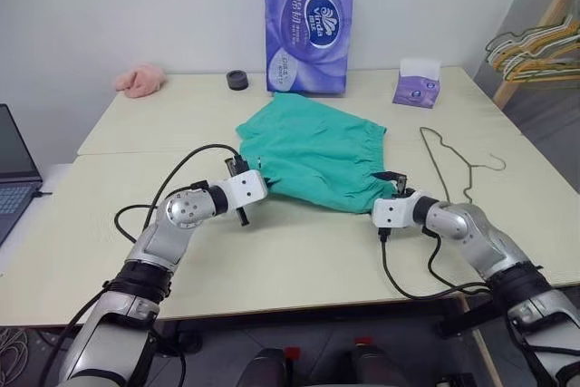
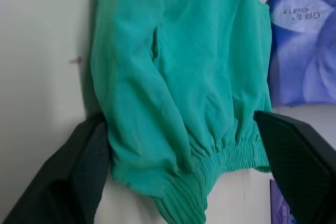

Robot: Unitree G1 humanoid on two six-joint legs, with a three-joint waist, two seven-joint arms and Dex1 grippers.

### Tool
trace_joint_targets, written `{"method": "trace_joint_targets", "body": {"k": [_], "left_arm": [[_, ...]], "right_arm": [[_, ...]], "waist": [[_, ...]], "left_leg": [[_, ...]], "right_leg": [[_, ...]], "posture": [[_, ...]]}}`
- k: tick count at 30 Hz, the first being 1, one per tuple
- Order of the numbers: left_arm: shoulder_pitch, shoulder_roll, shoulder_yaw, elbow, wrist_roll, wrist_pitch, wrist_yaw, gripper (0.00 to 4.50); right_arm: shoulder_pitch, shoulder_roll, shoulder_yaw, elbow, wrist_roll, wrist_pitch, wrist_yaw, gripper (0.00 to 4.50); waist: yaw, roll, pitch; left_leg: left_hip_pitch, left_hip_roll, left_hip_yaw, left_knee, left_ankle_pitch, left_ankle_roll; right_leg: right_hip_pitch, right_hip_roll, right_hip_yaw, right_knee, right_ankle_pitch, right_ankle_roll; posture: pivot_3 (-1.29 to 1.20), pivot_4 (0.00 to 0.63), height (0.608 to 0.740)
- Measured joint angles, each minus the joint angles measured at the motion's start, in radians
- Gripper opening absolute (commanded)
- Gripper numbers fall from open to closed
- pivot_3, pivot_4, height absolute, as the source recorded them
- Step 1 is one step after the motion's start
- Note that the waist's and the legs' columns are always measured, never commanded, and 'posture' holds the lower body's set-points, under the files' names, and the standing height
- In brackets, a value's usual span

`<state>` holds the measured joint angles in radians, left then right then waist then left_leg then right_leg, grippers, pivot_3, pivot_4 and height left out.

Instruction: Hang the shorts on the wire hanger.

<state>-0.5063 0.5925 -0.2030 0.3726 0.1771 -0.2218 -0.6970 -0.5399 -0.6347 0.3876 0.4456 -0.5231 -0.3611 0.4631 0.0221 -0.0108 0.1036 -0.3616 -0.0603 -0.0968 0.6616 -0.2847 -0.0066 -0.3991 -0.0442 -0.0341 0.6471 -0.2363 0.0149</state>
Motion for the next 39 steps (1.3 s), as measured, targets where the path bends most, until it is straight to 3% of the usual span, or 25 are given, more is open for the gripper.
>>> {"method": "trace_joint_targets", "body": {"k": [10,14,18,26,31,39], "left_arm": [[0.02,0.023,0.013,-0.011,-0.03,-0.002,-0.06,0.0],[0.027,0.037,0.013,-0.024,-0.069,0.009,-0.144,0.0],[0.099,0.078,-0.012,-0.161,-0.18,0.108,-0.348,0.0],[0.261,0.306,-0.077,-0.555,-0.402,0.508,-0.694,0.0],[0.309,0.357,-0.079,-0.689,-0.476,0.662,-0.745,0.0],[0.342,0.369,-0.079,-0.764,-0.518,0.759,-0.747,0.0]], "right_arm": [[-0.02,-0.013,-0.001,0.08,0.032,-0.047,0.071,0.02],[0.021,-0.042,-0.016,-0.006,0.081,-0.04,0.144,0.02],[0.094,-0.101,-0.034,-0.151,0.158,0.003,0.261,0.02],[0.291,-0.275,-0.115,-0.481,0.323,0.097,0.476,0.02],[0.378,-0.327,-0.138,-0.621,0.393,0.155,0.548,0.02],[0.405,-0.335,-0.146,-0.686,0.425,0.217,0.596,0.02]], "waist": [[0.0,0.0,0.0],[-0.001,0.0,0.0],[-0.009,0.0,0.0],[-0.029,0.0,0.0],[-0.03,0.0,0.0],[-0.029,0.0,0.0]], "left_leg": [[-0.002,0.0,0.002,0.0,0.0,0.0],[-0.002,0.001,0.005,0.0,0.002,-0.002],[-0.002,0.001,0.012,0.0,-0.002,0.004],[0.001,0.004,0.021,0.001,-0.005,0.009],[0.004,0.006,0.022,0.001,-0.005,0.009],[0.004,0.005,0.024,0.001,-0.005,0.009]], "right_leg": [[-0.004,0.0,0.003,0.001,0.0,-0.001],[-0.005,0.001,0.005,0.001,0.0,-0.001],[-0.006,0.002,0.012,0.001,0.001,0.0],[-0.006,0.005,0.02,0.0,0.0,0.005],[-0.005,0.006,0.022,0.001,0.0,0.009],[-0.005,0.006,0.023,0.001,0.0,0.01]], "posture": [[0.01,0.062,0.74],[-0.01,0.065,0.74],[-0.03,0.068,0.74],[-0.05,0.067,0.74],[-0.06,0.062,0.74],[-0.05,0.058,0.74]]}}
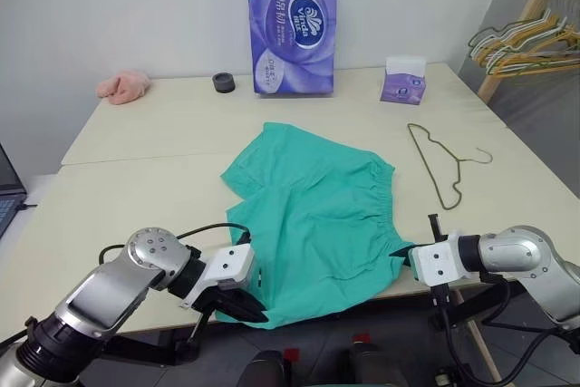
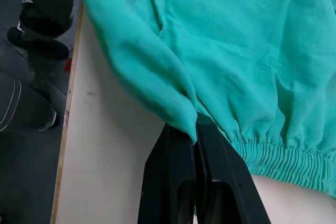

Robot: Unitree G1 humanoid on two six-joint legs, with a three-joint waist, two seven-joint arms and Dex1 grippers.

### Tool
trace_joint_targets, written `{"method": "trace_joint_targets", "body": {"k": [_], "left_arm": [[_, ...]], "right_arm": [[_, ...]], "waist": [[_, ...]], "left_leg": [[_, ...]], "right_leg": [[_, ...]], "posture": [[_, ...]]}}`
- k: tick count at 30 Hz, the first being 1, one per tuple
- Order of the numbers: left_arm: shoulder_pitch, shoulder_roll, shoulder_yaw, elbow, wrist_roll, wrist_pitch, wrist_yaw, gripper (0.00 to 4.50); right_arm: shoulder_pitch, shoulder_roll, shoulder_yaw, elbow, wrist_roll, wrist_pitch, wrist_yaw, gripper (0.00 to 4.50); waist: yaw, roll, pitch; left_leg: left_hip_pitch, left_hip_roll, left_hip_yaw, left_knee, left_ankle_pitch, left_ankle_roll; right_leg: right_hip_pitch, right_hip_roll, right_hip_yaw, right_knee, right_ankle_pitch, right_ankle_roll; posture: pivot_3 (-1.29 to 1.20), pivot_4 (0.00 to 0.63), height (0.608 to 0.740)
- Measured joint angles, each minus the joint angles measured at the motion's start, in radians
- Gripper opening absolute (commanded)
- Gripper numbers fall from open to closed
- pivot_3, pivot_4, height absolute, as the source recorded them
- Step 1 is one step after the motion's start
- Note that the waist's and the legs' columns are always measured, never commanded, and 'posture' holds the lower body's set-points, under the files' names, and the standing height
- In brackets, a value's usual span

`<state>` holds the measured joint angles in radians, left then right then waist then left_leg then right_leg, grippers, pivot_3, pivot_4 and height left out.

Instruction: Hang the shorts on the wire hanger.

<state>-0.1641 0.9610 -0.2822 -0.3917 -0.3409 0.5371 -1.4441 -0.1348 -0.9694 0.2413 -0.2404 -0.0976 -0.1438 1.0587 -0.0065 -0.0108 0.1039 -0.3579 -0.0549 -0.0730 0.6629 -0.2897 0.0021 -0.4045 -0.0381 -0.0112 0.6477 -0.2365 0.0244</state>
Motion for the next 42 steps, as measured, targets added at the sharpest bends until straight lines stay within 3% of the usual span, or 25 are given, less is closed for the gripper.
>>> {"method": "trace_joint_targets", "body": {"k": [6,9,15,20,22,24,29,33,36,42], "left_arm": [[0.006,0.0,0.0,-0.003,0.001,0.003,0.01,0.0],[0.016,0.001,0.0,-0.004,-0.003,0.021,0.015,0.6],[0.02,0.0,0.0,-0.013,-0.026,0.047,0.022,2.43],[0.02,-0.023,0.004,-0.037,-0.061,0.077,0.056,4.0],[0.002,-0.071,0.022,-0.045,-0.105,0.112,0.093,4.47],[-0.029,-0.134,0.062,-0.045,-0.147,0.137,0.152,4.47],[-0.251,-0.434,0.17,0.101,-0.105,0.076,0.488,4.47],[-0.274,-0.437,0.169,0.153,-0.056,0.014,0.531,4.47],[-0.274,-0.438,0.148,0.176,-0.037,-0.011,0.528,4.47],[-0.281,-0.437,0.126,0.198,-0.018,-0.05,0.501,4.47]], "right_arm": [[0.02,-0.014,0.009,-0.05,0.008,0.07,0.059,0.02],[0.045,-0.045,0.009,-0.098,0.04,0.111,0.104,0.65],[0.05,-0.094,-0.022,-0.15,0.074,0.158,0.145,2.72],[0.087,-0.175,-0.143,-0.154,0.155,0.2,0.183,4.47],[0.084,-0.171,-0.209,-0.132,0.196,0.242,0.17,4.5],[0.067,-0.145,-0.286,-0.1,0.235,0.314,0.125,4.5],[-0.048,0.1,-0.45,-0.013,0.299,0.653,-0.194,4.5],[-0.067,0.2,-0.448,0.092,0.253,0.755,-0.382,4.5],[-0.169,0.284,-0.453,0.248,0.217,0.796,-0.528,4.5],[-0.286,0.338,-0.434,0.457,0.217,0.814,-0.582,4.5]], "waist": [[0.003,0.0,0.0],[0.004,0.0,0.0],[0.004,0.0,0.0],[0.004,0.0,0.0],[0.005,-0.001,0.0],[0.005,-0.001,0.0],[0.017,-0.009,-0.005],[0.002,-0.004,-0.008],[-0.01,-0.004,-0.008],[-0.022,-0.003,-0.009]], "left_leg": [[0.0,0.0,0.0,0.0,0.0,0.0],[0.0,0.0,0.0,0.0,0.0,0.0],[0.0,0.0,0.0,0.0,0.0,0.0],[0.0,0.0,0.0,0.001,0.0,0.0],[0.0,0.0,0.0,0.002,0.0,0.0],[-0.001,0.0,0.0,0.002,0.0,0.0],[-0.002,0.0,-0.001,0.004,0.0,-0.001],[-0.001,-0.001,0.004,0.002,0.002,-0.004],[-0.001,-0.001,0.008,0.002,0.002,-0.004],[0.0,-0.001,0.009,0.002,0.001,0.0]], "right_leg": [[0.0,0.0,0.0,0.0,0.0,0.0],[0.0,0.0,0.0,0.0,0.0,0.0],[0.0,0.0,0.0,0.0,0.0,0.0],[0.0,-0.001,0.0,0.0,0.001,0.001],[0.0,-0.001,0.0,0.0,0.001,0.002],[0.0,-0.001,0.0,0.0,0.001,0.002],[0.001,0.0,0.0,-0.001,0.008,-0.004],[-0.001,-0.001,0.006,-0.001,0.008,-0.004],[-0.003,-0.001,0.01,-0.001,0.008,-0.004],[-0.002,0.0,0.01,-0.001,0.008,-0.004]], "posture": [[-0.05,0.05,0.74],[-0.05,0.044,0.74],[-0.06,0.039,0.74],[-0.07,0.05,0.74],[-0.07,0.053,0.74],[-0.06,0.053,0.74],[-0.06,0.055,0.74],[-0.08,0.054,0.74],[-0.08,0.053,0.74],[-0.08,0.054,0.74]]}}
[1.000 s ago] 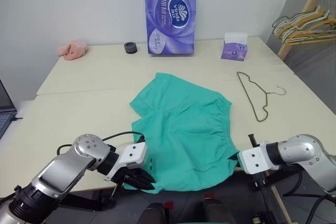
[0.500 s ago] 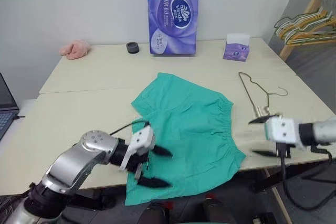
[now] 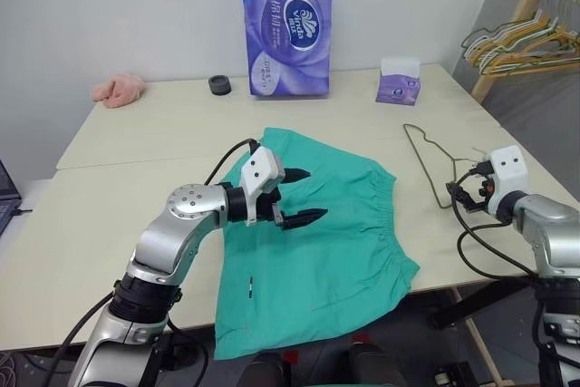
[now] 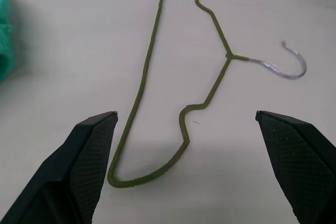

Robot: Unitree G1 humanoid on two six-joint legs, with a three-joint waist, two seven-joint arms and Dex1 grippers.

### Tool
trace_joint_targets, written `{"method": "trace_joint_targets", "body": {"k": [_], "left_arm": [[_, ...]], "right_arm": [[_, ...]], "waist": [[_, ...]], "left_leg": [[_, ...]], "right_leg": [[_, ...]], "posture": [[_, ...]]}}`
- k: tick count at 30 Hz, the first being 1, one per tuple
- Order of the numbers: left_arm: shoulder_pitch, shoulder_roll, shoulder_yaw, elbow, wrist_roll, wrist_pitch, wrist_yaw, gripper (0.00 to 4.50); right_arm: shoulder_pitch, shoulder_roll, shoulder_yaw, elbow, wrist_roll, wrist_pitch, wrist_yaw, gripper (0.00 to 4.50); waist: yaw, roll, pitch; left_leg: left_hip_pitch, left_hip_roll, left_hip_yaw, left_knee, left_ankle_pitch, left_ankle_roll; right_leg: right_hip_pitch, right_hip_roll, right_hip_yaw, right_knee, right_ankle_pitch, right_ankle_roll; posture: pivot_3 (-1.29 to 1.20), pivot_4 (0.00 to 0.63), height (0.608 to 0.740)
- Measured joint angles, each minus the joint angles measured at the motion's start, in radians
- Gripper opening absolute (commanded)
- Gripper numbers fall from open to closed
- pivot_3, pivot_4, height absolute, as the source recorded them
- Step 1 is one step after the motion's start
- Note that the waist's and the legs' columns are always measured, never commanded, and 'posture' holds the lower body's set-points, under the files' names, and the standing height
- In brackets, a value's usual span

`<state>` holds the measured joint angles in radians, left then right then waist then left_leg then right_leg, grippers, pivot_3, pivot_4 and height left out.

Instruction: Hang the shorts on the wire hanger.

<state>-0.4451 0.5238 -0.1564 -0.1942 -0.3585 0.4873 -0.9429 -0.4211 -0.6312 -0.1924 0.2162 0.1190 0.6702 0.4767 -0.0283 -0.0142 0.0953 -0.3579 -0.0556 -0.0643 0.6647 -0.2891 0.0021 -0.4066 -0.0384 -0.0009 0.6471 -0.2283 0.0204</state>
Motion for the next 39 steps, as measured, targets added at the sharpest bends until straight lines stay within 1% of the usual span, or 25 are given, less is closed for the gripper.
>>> {"method": "trace_joint_targets", "body": {"k": [2,6,11,14,17,19,23,25,26,29,35,39], "left_arm": [[-0.001,0.001,-0.001,0.004,0.005,-0.003,-0.006,4.47],[-0.007,0.001,-0.008,0.007,0.013,-0.018,-0.012,4.47],[-0.006,0.002,-0.012,0.006,0.016,-0.018,-0.019,4.47],[-0.002,0.001,-0.013,-0.001,0.016,-0.018,-0.019,4.5],[0.001,0.001,-0.015,-0.005,0.017,-0.018,-0.018,4.5],[0.001,0.0,-0.015,-0.005,0.02,-0.018,-0.018,4.5],[0.002,-0.001,-0.015,-0.005,0.026,-0.019,-0.015,4.5],[0.002,-0.003,-0.015,-0.005,0.028,-0.021,-0.01,4.5],[0.002,-0.004,-0.015,-0.005,0.029,-0.022,-0.009,4.5],[0.002,-0.005,-0.015,-0.005,0.029,-0.024,-0.007,4.5],[0.002,-0.006,-0.015,-0.004,0.029,-0.02,0.001,4.5],[-0.009,0.0,0.0,0.057,0.036,-0.01,0.035,4.5]], "right_arm": [[-0.023,0.013,0.018,0.072,-0.001,-0.01,0.001,4.5],[-0.114,0.032,0.041,0.296,-0.023,-0.065,-0.02,4.5],[-0.202,0.03,0.037,0.454,-0.017,-0.094,0.005,4.5],[-0.25,0.023,0.04,0.54,-0.018,-0.095,0.03,3.9],[-0.271,0.009,0.08,0.6,-0.038,-0.126,0.055,2.92],[-0.278,0.009,0.114,0.622,-0.055,-0.157,0.064,2.26],[-0.292,0.012,0.138,0.675,-0.067,-0.186,0.056,0.86],[-0.3,0.017,0.138,0.7,-0.07,-0.2,0.032,0.19],[-0.301,0.019,0.139,0.708,-0.072,-0.209,0.019,0.03],[-0.303,0.02,0.14,0.73,-0.079,-0.237,-0.008,0.03],[-0.294,0.018,0.181,0.716,-0.119,-0.301,-0.022,0.03],[-0.222,-0.01,0.236,0.579,-0.163,-0.349,0.037,0.03]], "waist": [[-0.002,0.0,0.0],[-0.005,0.0,0.0],[-0.005,0.0,0.0],[-0.005,-0.001,-0.001],[-0.003,-0.003,-0.003],[-0.002,-0.008,-0.006],[0.003,-0.012,-0.01],[0.005,-0.014,-0.011],[0.005,-0.015,-0.012],[0.005,-0.018,-0.014],[0.003,-0.018,-0.014],[-0.001,-0.014,-0.012]], "left_leg": [[0.0,0.0,0.001,0.0,0.0,0.0],[0.001,0.0,0.004,0.0,0.0,0.001],[0.004,0.0,0.008,0.0,-0.001,0.003],[0.006,0.0,0.01,0.0,-0.003,0.005],[0.009,0.0,0.012,0.0,-0.003,0.006],[0.011,0.0,0.012,0.0,-0.004,0.007],[0.018,-0.001,0.009,0.0,-0.006,0.01],[0.02,-0.002,0.009,0.0,-0.006,0.011],[0.02,-0.003,0.009,0.0,-0.006,0.011],[0.02,-0.003,0.009,0.0,-0.006,0.011],[0.02,-0.003,0.01,0.0,-0.006,0.011],[0.018,-0.002,0.01,0.0,-0.006,0.011]], "right_leg": [[0.0,0.0,0.0,0.0,0.0,0.0],[0.0,0.0,0.003,0.0,0.0,0.001],[0.001,0.001,0.008,0.0,0.001,0.002],[0.002,0.001,0.01,0.0,0.001,0.003],[0.004,0.001,0.011,0.0,0.001,0.003],[0.007,0.001,0.011,-0.001,0.002,0.003],[0.018,0.001,0.009,-0.005,0.001,0.004],[0.02,0.0,0.01,-0.005,0.001,0.006],[0.02,-0.001,0.01,-0.005,0.001,0.006],[0.02,-0.001,0.01,-0.005,0.001,0.006],[0.02,-0.001,0.011,-0.004,0.001,0.006],[0.017,-0.001,0.011,-0.004,0.0,0.007]], "posture": [[-0.07,0.055,0.74],[-0.05,0.058,0.74],[-0.04,0.06,0.74],[-0.04,0.059,0.74],[-0.05,0.058,0.74],[-0.05,0.058,0.74],[-0.05,0.057,0.74],[-0.05,0.057,0.74],[-0.05,0.057,0.74],[-0.04,0.054,0.74],[-0.04,0.049,0.74],[-0.05,0.044,0.74]]}}
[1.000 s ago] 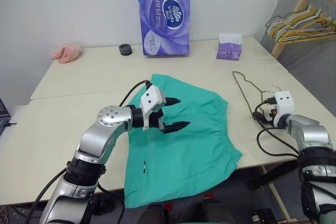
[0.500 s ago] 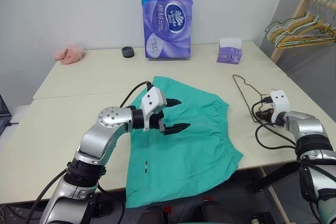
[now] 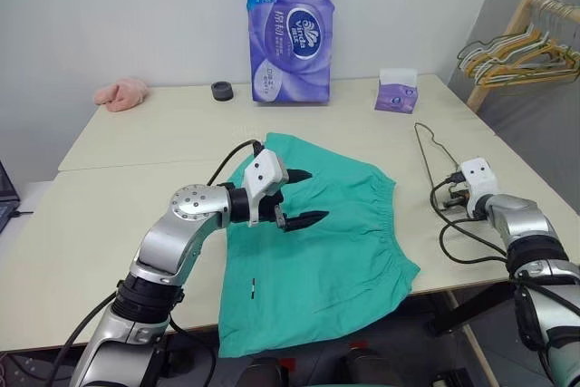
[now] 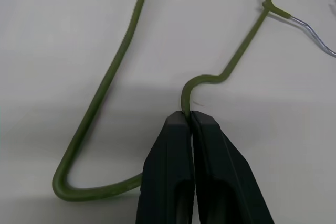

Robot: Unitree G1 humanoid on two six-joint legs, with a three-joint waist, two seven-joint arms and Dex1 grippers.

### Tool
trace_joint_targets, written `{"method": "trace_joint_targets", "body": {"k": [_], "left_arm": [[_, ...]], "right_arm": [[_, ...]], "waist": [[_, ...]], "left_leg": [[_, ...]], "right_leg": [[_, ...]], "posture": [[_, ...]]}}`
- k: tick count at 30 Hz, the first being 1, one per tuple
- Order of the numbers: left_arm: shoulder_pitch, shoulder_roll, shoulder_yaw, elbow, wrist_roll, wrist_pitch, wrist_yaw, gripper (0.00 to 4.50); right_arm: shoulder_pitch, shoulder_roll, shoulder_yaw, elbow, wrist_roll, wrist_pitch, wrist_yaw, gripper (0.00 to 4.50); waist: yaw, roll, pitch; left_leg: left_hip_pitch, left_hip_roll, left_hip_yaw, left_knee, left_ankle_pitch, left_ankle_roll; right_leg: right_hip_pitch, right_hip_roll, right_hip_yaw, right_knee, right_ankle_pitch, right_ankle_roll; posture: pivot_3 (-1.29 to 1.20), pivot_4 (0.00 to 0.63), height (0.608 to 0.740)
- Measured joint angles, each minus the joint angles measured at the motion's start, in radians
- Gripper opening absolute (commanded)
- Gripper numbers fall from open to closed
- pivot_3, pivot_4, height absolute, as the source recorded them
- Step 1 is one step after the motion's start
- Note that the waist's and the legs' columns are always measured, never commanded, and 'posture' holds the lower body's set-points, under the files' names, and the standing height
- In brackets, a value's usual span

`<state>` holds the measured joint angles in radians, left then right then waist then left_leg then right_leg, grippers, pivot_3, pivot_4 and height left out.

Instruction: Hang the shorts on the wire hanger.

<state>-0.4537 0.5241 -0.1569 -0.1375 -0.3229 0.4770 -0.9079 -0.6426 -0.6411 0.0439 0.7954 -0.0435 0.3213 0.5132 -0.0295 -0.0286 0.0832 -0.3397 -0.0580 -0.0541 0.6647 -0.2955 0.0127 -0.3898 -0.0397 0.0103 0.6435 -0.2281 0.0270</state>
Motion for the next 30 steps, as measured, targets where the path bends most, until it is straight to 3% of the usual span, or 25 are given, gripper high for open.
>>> {"method": "trace_joint_targets", "body": {"k": [4,7,11,15,22,30], "left_arm": [[-0.07,0.01,0.044,0.114,0.014,-0.019,0.023,4.5],[-0.144,0.021,0.094,0.199,0.009,-0.027,0.032,4.5],[-0.244,0.032,0.189,0.337,-0.033,0.008,0.03,4.5],[-0.293,0.111,0.234,0.436,-0.115,0.156,-0.077,4.5],[-0.243,0.224,0.127,0.412,-0.151,0.324,-0.321,4.5],[-0.182,0.263,0.007,0.345,-0.134,0.336,-0.441,4.5]], "right_arm": [[0.08,-0.051,0.04,-0.246,-0.037,-0.043,0.068,0.03],[0.111,-0.104,0.061,-0.427,-0.071,-0.106,0.107,0.03],[0.156,-0.18,0.125,-0.592,-0.173,-0.294,0.123,0.03],[0.176,-0.254,0.209,-0.636,-0.328,-0.583,0.088,0.03],[0.175,-0.258,0.232,-0.645,-0.453,-0.869,0.009,0.03],[0.139,-0.212,0.233,-0.702,-0.458,-1.024,0.006,0.03]], "waist": [[-0.004,0.004,0.0],[-0.01,0.006,-0.001],[-0.009,0.006,-0.001],[-0.012,0.006,0.0],[-0.013,0.006,0.0],[-0.021,0.005,0.0]], "left_leg": [[-0.011,0.0,0.002,0.001,0.001,-0.001],[-0.013,0.001,0.002,0.0,0.001,-0.002],[-0.013,0.001,0.002,0.0,0.0,-0.002],[-0.013,0.0,0.003,0.0,0.0,-0.003],[-0.013,0.0,0.003,0.0,0.002,-0.006],[-0.013,0.001,0.003,0.0,0.001,-0.004]], "right_leg": [[-0.015,0.0,0.003,0.004,0.001,0.001],[-0.017,0.001,0.002,0.004,0.001,0.001],[-0.017,0.001,0.002,0.003,0.001,0.001],[-0.017,0.001,0.003,0.002,0.001,0.002],[-0.017,0.001,0.004,0.003,0.0,0.001],[-0.017,0.002,0.004,0.003,0.0,0.001]], "posture": [[-0.05,0.038,0.74],[-0.05,0.037,0.74],[-0.05,0.039,0.74],[-0.06,0.041,0.74],[-0.07,0.043,0.74],[-0.08,0.045,0.74]]}}
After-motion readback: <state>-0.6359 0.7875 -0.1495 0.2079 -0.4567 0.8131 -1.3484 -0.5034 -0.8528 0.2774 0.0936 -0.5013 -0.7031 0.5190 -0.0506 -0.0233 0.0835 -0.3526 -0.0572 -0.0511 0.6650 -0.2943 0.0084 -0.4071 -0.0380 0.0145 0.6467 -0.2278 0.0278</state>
